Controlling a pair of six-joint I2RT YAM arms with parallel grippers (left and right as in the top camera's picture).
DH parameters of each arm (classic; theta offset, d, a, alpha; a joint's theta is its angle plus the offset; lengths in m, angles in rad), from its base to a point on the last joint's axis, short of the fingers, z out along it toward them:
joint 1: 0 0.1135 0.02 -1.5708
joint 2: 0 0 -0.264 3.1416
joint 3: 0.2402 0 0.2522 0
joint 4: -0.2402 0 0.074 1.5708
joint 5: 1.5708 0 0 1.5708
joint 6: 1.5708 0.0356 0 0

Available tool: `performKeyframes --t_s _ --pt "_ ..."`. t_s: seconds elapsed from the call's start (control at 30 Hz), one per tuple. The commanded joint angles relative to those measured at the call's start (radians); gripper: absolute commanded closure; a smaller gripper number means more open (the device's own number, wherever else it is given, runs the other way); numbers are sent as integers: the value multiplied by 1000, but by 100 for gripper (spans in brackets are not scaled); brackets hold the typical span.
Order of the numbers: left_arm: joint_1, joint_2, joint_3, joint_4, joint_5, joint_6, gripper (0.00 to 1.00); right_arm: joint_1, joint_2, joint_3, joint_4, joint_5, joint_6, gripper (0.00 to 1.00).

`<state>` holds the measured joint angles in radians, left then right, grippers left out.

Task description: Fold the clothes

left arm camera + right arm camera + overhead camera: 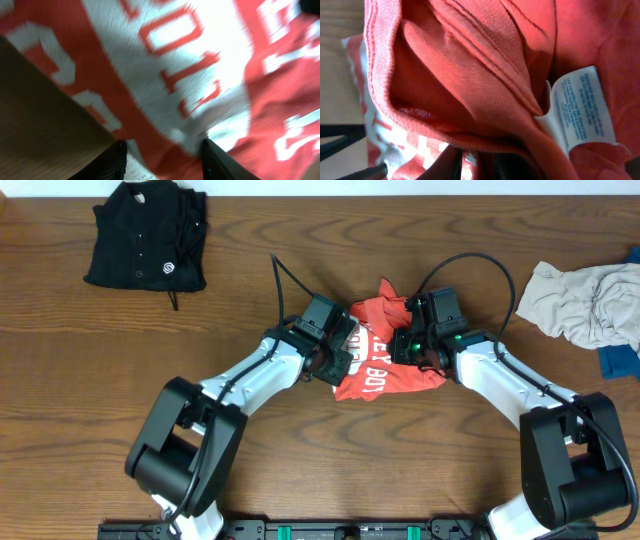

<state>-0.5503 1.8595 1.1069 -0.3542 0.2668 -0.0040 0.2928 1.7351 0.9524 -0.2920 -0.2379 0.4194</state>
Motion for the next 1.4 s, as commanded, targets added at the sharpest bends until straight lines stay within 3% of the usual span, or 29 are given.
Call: performKeyframes --t_s 0.0,0.23,0.37,0.53,0.83,1.13,1.37 --pt "4 28 11 2 14 -10 51 -17 14 2 13 101 -72 80" --pt "4 11 13 5 16 -10 51 -16 -5 40 50 71 -108 80" --pt "4 -59 23 7 92 -9 51 -16 -42 111 1 20 -106 82" --pt "-13 -124 24 90 107 -9 51 -17 -101 193 -34 21 -107 81" --pt "-25 -15 23 225 108 -78 51 -12 -80 224 10 -48 -107 79" --pt "-25 63 23 236 108 -80 51 -10 55 224 44 -129 -98 81" --pt "-25 82 21 225 107 -80 51 -20 91 224 -5 -1 -175 74"
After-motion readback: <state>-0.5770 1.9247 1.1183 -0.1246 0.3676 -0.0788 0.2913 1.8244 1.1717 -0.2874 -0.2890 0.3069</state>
